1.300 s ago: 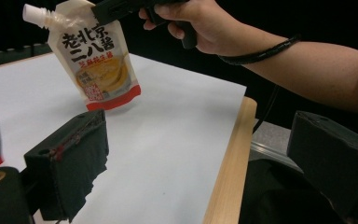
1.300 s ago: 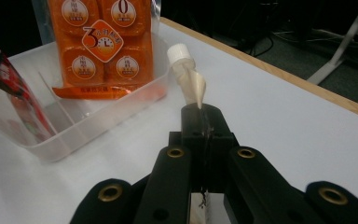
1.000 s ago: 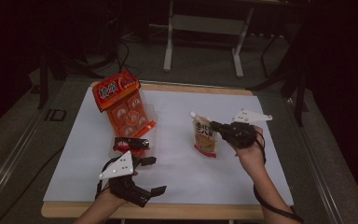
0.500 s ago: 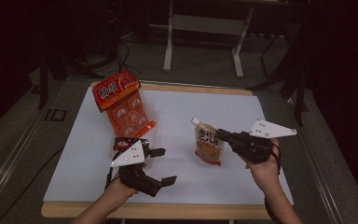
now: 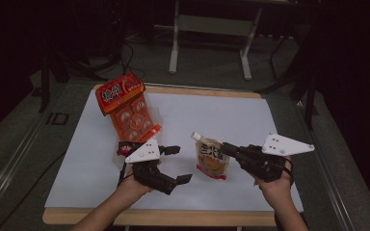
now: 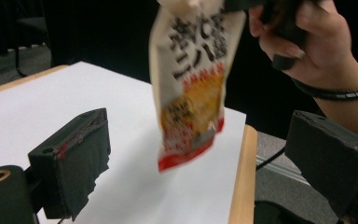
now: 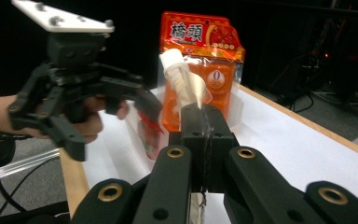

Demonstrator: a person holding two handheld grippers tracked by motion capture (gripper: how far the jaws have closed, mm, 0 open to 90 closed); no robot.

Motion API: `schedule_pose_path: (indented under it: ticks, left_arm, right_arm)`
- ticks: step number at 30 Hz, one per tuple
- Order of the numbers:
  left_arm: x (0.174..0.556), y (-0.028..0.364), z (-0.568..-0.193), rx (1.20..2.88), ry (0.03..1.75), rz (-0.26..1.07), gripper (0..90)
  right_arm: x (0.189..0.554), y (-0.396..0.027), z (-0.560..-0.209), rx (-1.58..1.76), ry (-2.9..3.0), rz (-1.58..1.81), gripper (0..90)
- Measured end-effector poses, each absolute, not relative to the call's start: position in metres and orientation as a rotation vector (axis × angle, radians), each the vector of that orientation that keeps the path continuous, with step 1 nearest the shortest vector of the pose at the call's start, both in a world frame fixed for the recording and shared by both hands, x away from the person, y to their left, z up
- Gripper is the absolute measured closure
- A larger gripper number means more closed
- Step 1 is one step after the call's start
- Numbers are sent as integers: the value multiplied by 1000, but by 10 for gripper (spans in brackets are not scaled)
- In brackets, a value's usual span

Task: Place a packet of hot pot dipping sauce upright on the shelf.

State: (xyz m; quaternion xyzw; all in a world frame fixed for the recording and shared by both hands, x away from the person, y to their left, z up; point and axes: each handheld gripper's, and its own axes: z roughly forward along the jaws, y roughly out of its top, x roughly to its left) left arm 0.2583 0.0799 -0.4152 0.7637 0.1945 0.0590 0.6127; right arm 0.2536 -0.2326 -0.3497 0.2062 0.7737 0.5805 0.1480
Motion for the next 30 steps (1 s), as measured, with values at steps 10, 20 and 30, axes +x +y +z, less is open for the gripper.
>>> schedule_pose_path:
  ticks: [10,20,30]
  left_arm:
    - [274,74,-396,1745,377,178,211]
    - [278,66,-393,1749,256,103,591]
    - [280,68,-395,1757,240,60,862]
  right_arm:
    - [245,-224,-351,550,2256,1705,898]
    - [243,-218,-350,516,2275,1720,898]
    - [246,-219,-353,526,2289,1716,897]
